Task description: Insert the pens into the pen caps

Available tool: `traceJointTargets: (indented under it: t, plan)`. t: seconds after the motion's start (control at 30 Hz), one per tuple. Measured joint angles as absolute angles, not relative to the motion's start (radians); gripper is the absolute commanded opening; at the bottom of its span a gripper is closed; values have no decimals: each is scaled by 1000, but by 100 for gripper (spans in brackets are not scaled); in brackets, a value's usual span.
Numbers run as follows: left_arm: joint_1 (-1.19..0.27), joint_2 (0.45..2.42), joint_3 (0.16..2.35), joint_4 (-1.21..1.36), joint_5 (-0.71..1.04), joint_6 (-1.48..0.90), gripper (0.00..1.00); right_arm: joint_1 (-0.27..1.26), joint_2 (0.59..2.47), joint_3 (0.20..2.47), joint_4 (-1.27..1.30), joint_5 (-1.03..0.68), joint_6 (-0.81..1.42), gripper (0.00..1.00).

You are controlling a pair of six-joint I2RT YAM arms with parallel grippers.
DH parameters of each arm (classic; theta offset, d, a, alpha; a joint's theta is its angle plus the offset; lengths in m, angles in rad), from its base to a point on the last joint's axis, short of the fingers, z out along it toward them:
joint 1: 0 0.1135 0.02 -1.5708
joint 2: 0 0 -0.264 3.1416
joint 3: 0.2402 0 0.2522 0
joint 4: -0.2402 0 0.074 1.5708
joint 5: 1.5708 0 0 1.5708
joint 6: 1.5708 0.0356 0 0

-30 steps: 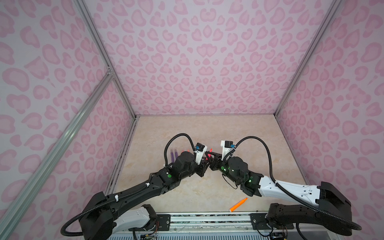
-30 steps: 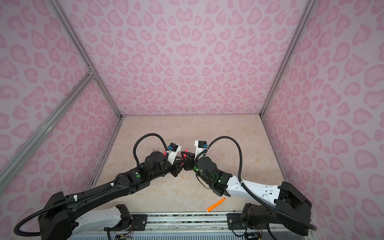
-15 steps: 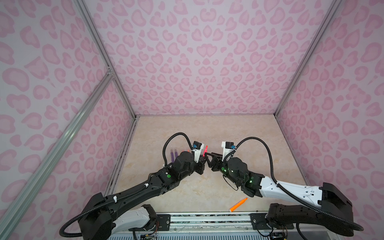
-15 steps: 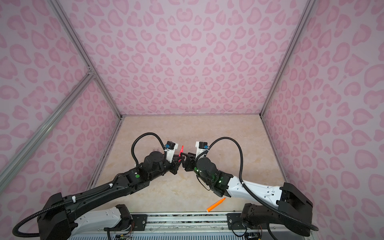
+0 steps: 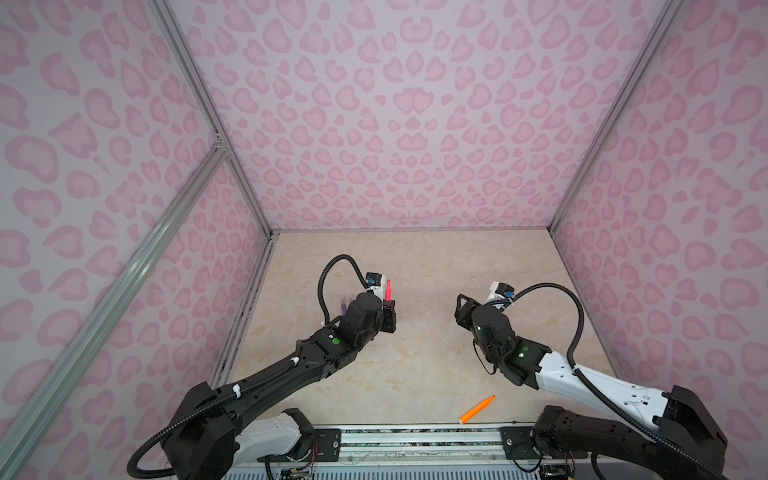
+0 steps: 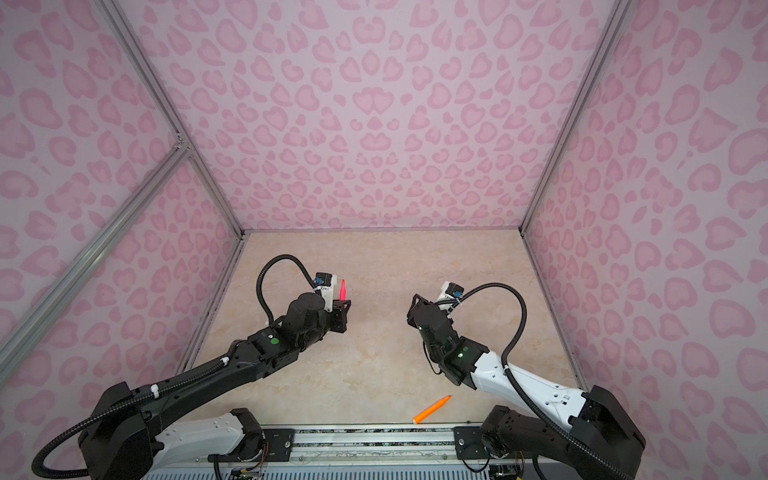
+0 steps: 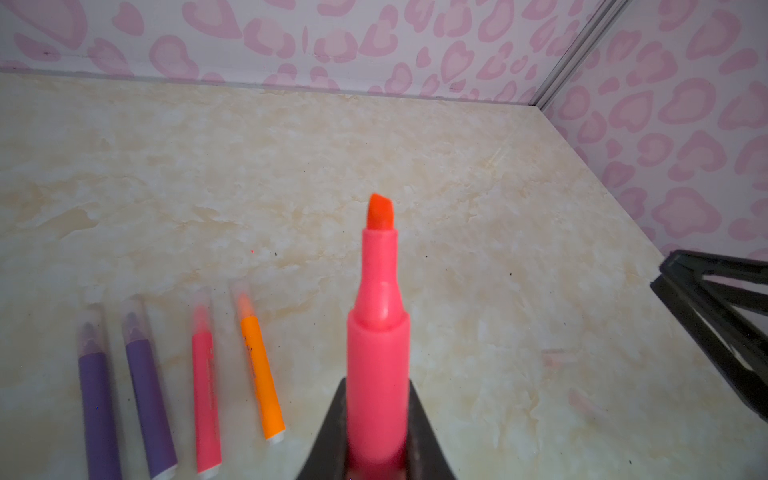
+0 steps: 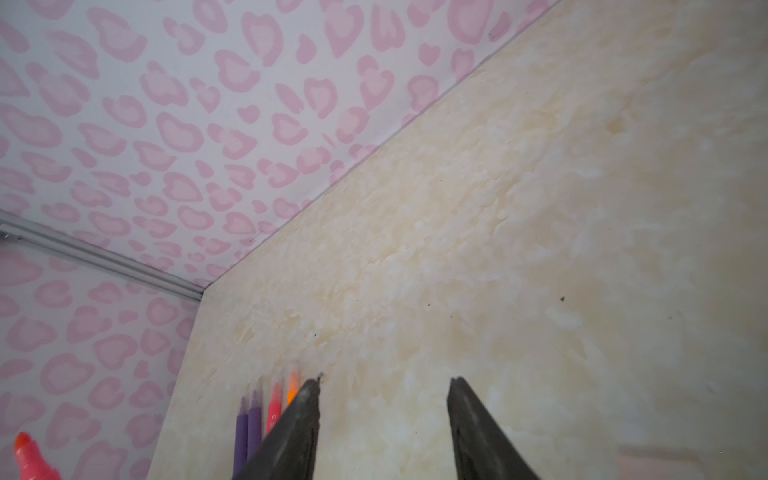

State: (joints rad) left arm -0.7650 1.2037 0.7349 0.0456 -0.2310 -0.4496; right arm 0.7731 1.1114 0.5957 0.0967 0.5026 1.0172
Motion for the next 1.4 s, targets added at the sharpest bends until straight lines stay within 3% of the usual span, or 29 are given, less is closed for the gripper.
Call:
traceJointTargets:
  t: [0.6,1.4]
  plan:
    - [-765,1236,744,39,-154,-469,3,737,1154,408,-20,498,1325,47]
    - [-767,1258,760,39,-130,-467,3,609,1349,409,63,372,1327,40]
